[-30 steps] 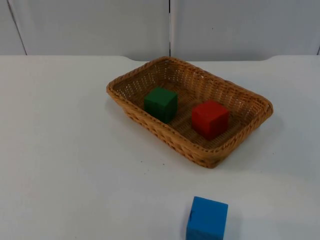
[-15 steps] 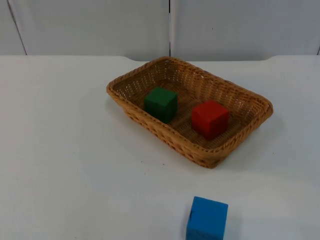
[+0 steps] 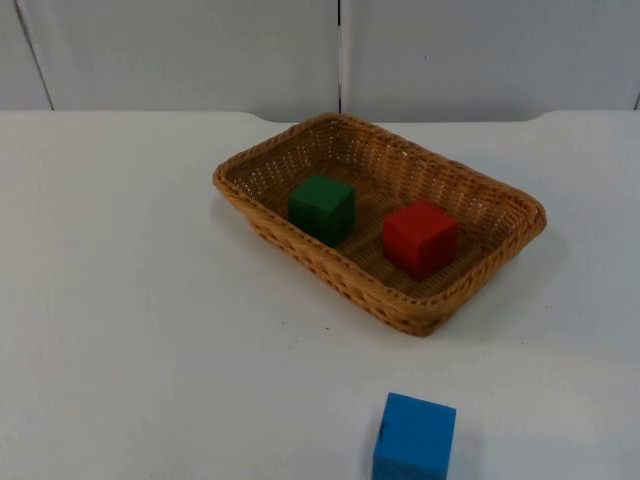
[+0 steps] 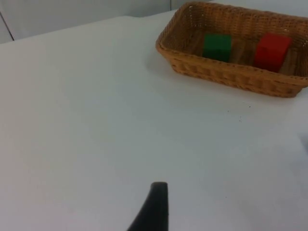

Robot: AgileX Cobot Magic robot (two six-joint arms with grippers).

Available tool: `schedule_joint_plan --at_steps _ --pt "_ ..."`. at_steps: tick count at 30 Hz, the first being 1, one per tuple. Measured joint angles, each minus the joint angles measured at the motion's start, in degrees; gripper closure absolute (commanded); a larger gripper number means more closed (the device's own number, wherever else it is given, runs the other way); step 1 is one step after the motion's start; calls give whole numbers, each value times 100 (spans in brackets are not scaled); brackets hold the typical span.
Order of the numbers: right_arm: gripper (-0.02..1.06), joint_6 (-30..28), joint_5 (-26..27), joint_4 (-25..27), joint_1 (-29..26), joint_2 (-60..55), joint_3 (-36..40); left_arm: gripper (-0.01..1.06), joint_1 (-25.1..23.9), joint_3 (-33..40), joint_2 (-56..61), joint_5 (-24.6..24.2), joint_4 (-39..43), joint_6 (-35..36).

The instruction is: Pick up one cube with each hand and place exactly two cubes into the same basket, leaving the remaining cube outside.

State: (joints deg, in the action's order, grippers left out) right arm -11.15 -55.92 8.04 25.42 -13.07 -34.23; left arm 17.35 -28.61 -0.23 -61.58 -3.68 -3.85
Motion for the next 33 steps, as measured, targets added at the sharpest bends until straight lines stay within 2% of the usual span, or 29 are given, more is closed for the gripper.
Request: schedule_joint_plan --at_steps 5,11,18,33 --pt "35 128 -115 -166 0 581 0 21 0 0 0 0 9 0" --pt "35 742 -389 -667 0 1261 0 21 0 0 0 0 9 0" --pt "35 941 -698 -650 0 1286 267 21 0 0 0 0 9 0" --pt "35 1028 -660 -619 0 1286 477 21 0 0 0 0 9 0"
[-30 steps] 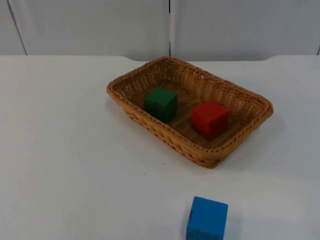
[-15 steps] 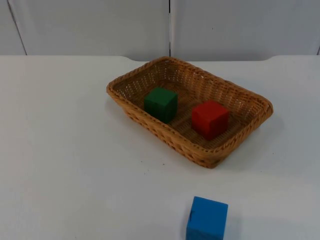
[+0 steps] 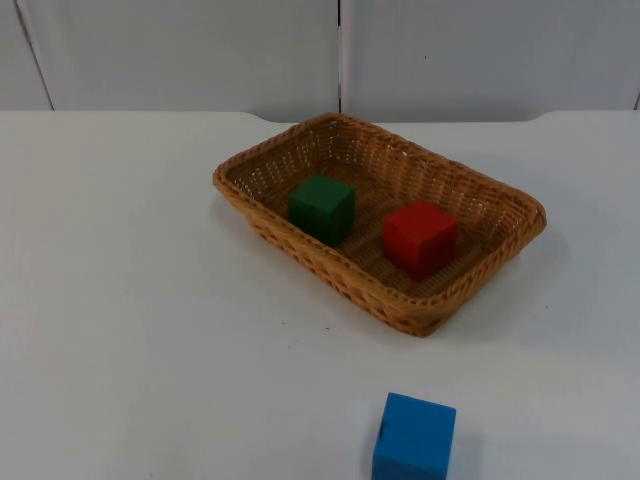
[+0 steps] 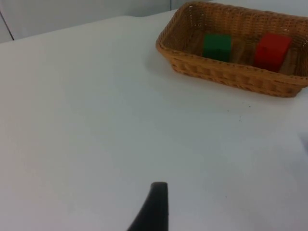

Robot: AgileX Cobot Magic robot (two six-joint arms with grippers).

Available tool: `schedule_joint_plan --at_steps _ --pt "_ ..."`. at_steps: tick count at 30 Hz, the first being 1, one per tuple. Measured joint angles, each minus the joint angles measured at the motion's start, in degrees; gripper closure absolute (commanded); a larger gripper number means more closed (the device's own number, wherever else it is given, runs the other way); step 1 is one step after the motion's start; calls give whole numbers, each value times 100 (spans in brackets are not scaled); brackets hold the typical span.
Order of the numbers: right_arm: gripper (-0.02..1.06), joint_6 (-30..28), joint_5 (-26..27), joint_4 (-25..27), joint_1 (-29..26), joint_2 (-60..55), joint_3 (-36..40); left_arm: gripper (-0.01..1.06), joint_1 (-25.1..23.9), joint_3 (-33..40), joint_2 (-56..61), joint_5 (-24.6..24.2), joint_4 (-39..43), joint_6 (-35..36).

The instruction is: Pick up one cube with each hand and place exactly two cubes into the same basket, leaving the remaining cube outside.

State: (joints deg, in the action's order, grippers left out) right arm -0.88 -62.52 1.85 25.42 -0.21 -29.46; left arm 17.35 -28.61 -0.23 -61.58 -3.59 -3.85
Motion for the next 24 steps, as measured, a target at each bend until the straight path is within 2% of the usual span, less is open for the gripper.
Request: schedule_joint_plan --at_steps 4,6,7,8,24 --pt "31 0 9 0 0 0 0 20 0 0 0 0 0 0" --pt "12 0 9 0 0 0 0 9 0 0 0 0 0 0" --pt "4 0 9 0 0 0 0 0 0 0 0 0 0 0" --pt "-1 0 9 0 0 0 0 0 0 0 0 0 0 0" --pt "-1 0 9 0 0 0 0 0 0 0 0 0 0 0"
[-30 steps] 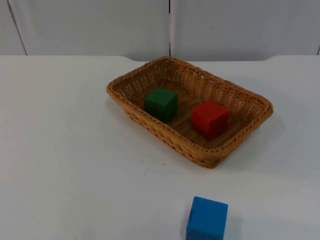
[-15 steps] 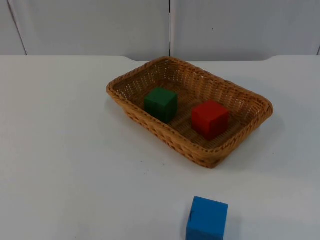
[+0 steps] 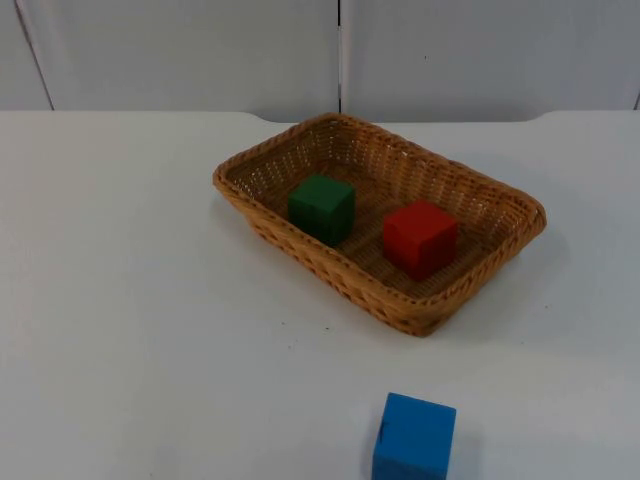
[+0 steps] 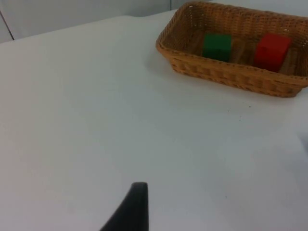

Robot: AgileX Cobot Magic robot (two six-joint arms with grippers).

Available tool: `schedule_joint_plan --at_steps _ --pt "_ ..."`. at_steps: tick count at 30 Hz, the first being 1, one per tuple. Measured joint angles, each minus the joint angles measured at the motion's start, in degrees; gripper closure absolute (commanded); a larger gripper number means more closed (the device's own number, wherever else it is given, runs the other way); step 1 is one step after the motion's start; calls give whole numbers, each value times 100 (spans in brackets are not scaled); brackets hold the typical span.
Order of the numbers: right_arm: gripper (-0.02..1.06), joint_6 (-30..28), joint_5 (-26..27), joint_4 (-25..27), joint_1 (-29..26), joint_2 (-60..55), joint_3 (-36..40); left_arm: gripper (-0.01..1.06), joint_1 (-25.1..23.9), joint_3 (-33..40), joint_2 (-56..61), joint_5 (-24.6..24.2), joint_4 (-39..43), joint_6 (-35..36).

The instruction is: Pick up one cube with each hand and place exactly two cubes into the same basket, leaving the remaining cube outside.

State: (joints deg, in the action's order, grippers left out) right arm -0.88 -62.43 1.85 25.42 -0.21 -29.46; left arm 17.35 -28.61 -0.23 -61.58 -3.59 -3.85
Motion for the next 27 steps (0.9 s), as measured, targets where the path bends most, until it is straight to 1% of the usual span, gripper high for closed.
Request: schedule_joint_plan --at_steps 27 --pt "-1 0 0 0 0 0 0 0 0 0 0 -10 0 21"
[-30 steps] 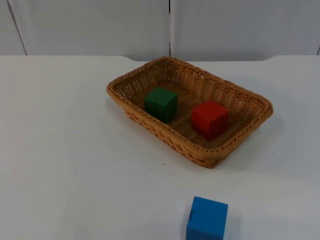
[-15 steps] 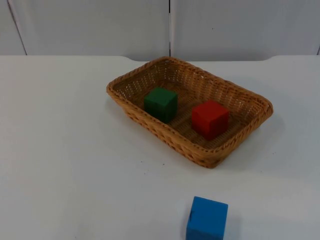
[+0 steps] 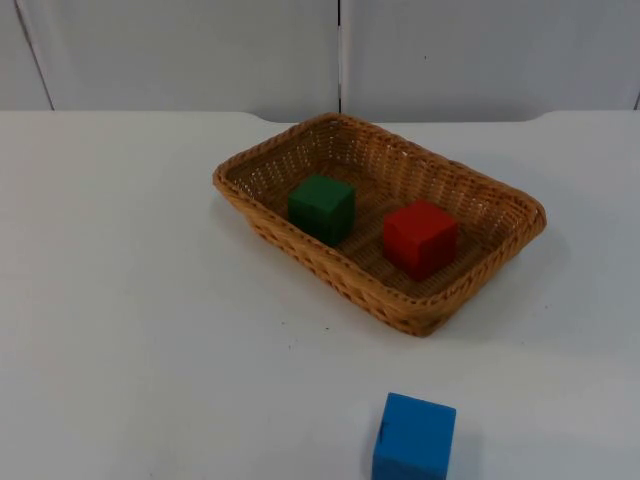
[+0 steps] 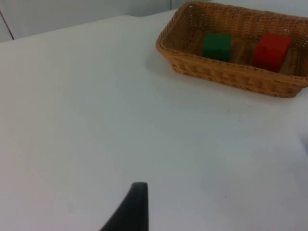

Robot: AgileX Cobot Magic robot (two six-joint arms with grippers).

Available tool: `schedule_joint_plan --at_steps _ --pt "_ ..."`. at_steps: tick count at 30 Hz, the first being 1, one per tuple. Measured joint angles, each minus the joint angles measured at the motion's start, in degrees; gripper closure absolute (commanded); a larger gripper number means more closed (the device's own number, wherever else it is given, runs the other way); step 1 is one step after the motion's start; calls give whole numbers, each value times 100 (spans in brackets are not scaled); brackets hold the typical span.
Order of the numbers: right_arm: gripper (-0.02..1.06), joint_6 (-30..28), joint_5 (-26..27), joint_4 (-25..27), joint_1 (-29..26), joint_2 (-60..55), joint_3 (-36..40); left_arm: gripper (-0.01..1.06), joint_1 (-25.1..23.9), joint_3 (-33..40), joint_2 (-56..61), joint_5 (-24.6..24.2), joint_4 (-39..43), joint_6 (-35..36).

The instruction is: Pick up one cube with each hand and place exactly two cubes into the same basket, leaving the remaining cube outside.

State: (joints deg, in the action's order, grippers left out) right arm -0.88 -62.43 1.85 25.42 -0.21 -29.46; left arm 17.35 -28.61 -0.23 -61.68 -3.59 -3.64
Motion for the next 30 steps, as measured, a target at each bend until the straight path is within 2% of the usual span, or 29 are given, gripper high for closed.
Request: schedule_joint_plan --at_steps 9,13,22,30 --pt "-1 0 14 0 0 0 0 0 0 0 0 0 0 0" --pt "-1 0 14 0 0 0 0 0 -188 0 0 0 0 0" --pt "-1 0 14 0 0 0 0 0 -1158 0 0 0 0 0" --pt "-1 0 18 0 0 0 0 0 -1445 0 0 0 0 0"
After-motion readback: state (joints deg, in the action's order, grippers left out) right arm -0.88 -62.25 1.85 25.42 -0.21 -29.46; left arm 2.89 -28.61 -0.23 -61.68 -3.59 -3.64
